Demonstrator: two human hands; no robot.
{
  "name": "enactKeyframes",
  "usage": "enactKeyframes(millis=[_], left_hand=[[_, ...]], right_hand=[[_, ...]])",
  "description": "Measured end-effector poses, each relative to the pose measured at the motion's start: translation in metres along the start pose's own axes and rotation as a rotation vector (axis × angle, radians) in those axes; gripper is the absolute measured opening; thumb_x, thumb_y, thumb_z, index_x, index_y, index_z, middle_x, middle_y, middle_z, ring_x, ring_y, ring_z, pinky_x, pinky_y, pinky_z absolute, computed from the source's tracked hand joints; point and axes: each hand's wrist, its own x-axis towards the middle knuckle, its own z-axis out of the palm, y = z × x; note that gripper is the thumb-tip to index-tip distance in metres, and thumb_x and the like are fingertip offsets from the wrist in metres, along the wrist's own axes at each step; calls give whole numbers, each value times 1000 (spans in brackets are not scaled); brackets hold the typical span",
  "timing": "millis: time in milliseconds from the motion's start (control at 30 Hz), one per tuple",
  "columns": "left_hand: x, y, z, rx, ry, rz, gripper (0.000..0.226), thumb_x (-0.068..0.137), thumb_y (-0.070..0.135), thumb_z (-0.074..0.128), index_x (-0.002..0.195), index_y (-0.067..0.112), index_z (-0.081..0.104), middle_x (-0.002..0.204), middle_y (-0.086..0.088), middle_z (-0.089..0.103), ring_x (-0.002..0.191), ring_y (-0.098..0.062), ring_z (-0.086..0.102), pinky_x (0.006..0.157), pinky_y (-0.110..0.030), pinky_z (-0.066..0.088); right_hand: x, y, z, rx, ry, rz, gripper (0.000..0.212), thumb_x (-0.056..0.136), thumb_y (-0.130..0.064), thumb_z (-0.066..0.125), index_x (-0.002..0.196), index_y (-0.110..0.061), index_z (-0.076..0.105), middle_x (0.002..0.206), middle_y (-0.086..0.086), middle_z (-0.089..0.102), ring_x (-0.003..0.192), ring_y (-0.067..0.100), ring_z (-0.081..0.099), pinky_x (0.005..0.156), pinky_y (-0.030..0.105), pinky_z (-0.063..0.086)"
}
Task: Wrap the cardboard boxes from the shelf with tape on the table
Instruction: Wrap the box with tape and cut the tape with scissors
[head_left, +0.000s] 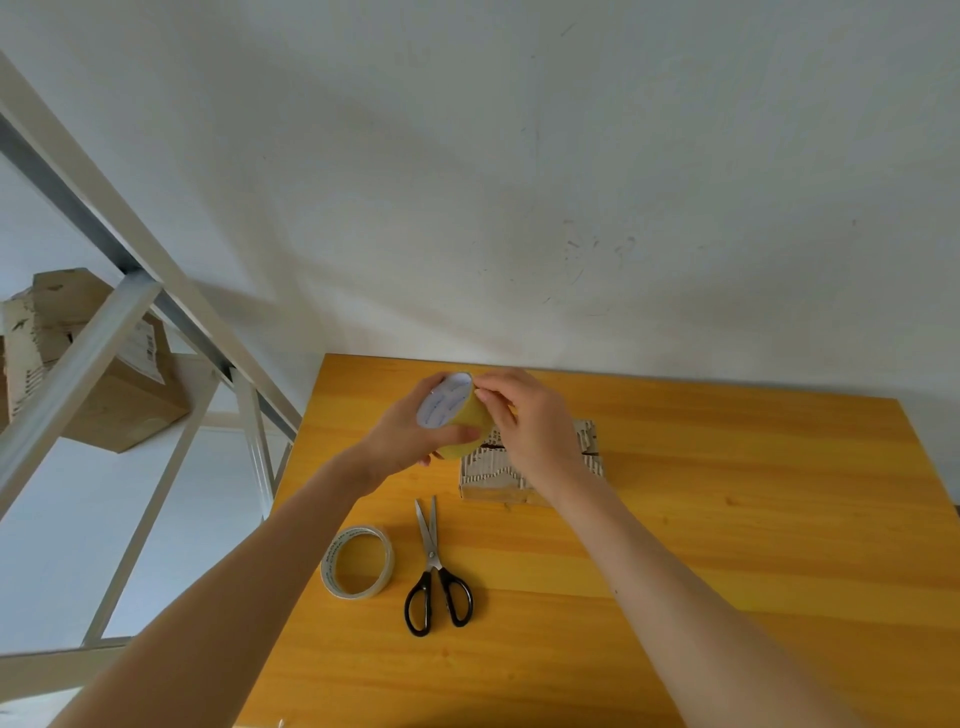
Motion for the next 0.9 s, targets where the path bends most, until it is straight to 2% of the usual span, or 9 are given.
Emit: enactKeyframes(millis=[167, 267, 300, 467, 600, 667, 733, 833, 900], left_hand=[[-1, 2, 2, 39, -24, -45, 71, 79, 40, 72, 138, 34, 35, 111, 12, 53, 65, -16, 59, 63, -29, 49], [-2, 1, 4, 48, -43, -49, 74, 77, 43, 73, 139, 33, 35, 110, 4, 57, 61, -14, 58, 61, -28, 48], [-2, 1, 5, 46, -47, -52, 74, 76, 43, 73, 139, 33, 35, 109, 3, 58, 60, -13, 57, 60, -28, 48], [-2, -4, 3, 18, -50, -67, 77, 75, 42, 75, 140, 32, 35, 104, -1, 61, 55, -11, 57, 60, -28, 48], [-1, -3, 2, -24, -36, -80, 70, 77, 42, 73, 137, 30, 40, 93, -4, 64, 52, -11, 56, 58, -29, 47], [0, -2, 0, -32, -32, -96, 66, 78, 42, 73, 136, 30, 44, 89, -4, 64, 53, -13, 56, 57, -29, 46], [-1, -2, -2, -33, -32, -109, 66, 77, 43, 73, 135, 32, 45, 86, -4, 63, 55, -14, 55, 56, -30, 45], [-1, -3, -4, -47, -28, -84, 52, 80, 39, 72, 126, 39, 45, 85, -6, 62, 56, -16, 55, 56, -31, 44], [-2, -4, -4, -27, -36, -54, 39, 80, 39, 71, 112, 29, 52, 83, -6, 63, 57, -16, 55, 56, -30, 43]], right_hand=[[-1, 1, 2, -236, 10, -189, 25, 93, -14, 47, 90, 1, 67, 86, 10, 66, 61, 22, 64, 47, 32, 53], [-1, 1, 1, -352, 15, -233, 5, 85, -3, 63, 81, 0, 64, 78, 10, 63, 52, 18, 58, 41, 21, 44], [-2, 0, 1, -371, 13, -230, 6, 81, 1, 68, 78, 0, 63, 76, 10, 62, 50, 17, 55, 41, 17, 39], [-3, 1, 1, -340, 21, -213, 12, 77, 6, 70, 76, -1, 60, 72, 9, 59, 48, 15, 51, 44, 14, 31], [-3, 1, 1, -264, 10, -164, 4, 85, -2, 59, 80, -1, 59, 76, 9, 57, 52, 15, 51, 46, 16, 33], [-2, 4, 0, -186, -17, -91, 5, 89, -5, 56, 87, -2, 60, 83, 8, 58, 61, 17, 56, 50, 23, 44], [-1, 6, -1, -70, -69, 21, 8, 93, -9, 56, 93, -3, 61, 91, 6, 60, 76, 18, 60, 64, 32, 54], [3, 4, -4, 120, -94, 208, 12, 91, -17, 62, 98, -7, 67, 96, 2, 65, 89, 12, 61, 77, 27, 54], [4, 4, -5, 162, -76, 265, 11, 90, -16, 64, 97, -9, 69, 96, 0, 67, 90, 10, 61, 77, 23, 52]])
